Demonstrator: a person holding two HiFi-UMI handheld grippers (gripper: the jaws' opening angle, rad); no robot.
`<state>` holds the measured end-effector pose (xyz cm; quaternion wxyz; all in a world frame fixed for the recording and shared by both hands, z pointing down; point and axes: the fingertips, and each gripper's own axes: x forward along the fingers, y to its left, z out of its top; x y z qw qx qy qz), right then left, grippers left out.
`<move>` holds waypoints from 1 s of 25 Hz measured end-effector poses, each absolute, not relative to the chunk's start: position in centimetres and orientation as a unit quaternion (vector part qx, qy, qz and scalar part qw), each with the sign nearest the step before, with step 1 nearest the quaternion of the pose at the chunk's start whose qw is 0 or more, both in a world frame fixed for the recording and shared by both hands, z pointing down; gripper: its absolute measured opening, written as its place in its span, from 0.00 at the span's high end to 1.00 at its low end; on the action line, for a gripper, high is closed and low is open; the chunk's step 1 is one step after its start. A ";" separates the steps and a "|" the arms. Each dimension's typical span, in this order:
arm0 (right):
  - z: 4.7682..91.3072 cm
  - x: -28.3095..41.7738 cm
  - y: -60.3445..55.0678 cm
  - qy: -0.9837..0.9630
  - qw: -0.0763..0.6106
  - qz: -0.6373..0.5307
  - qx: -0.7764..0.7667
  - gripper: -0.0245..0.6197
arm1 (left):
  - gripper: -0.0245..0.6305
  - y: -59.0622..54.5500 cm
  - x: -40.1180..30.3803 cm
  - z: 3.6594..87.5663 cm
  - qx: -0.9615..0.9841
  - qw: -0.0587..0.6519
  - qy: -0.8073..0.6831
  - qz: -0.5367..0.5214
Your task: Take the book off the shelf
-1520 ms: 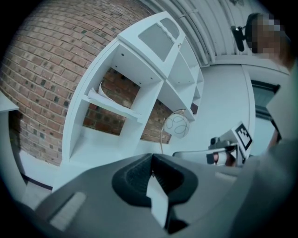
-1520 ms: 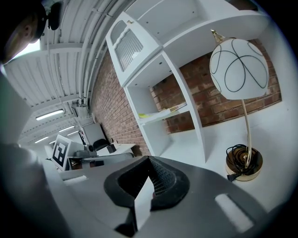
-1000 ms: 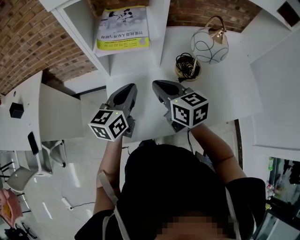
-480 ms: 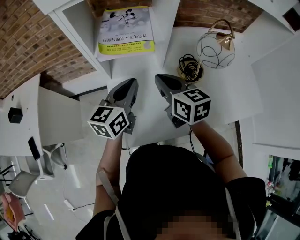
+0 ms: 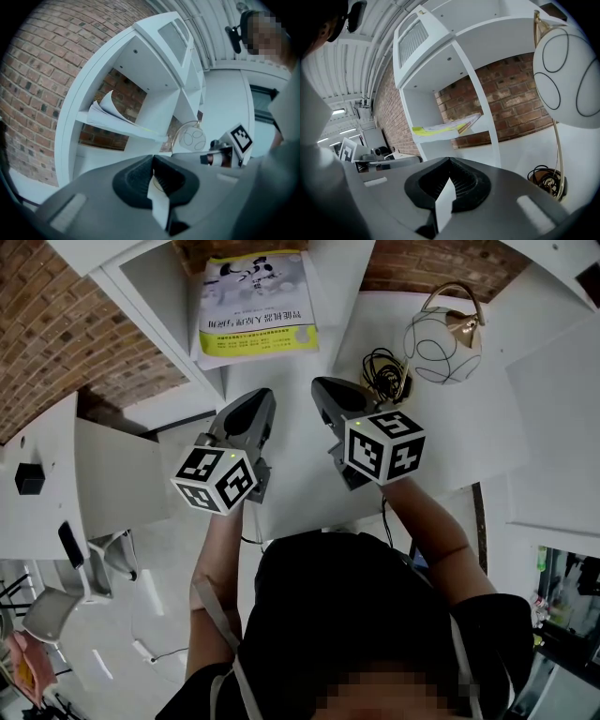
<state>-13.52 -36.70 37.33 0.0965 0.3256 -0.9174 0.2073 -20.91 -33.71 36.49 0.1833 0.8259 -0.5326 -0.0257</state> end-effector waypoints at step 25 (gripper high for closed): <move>34.7 -15.7 -40.5 -0.897 0.011 0.284 0.337 0.60 | 0.51 -37.6 -23.1 34.4 0.831 0.212 -0.499 -0.127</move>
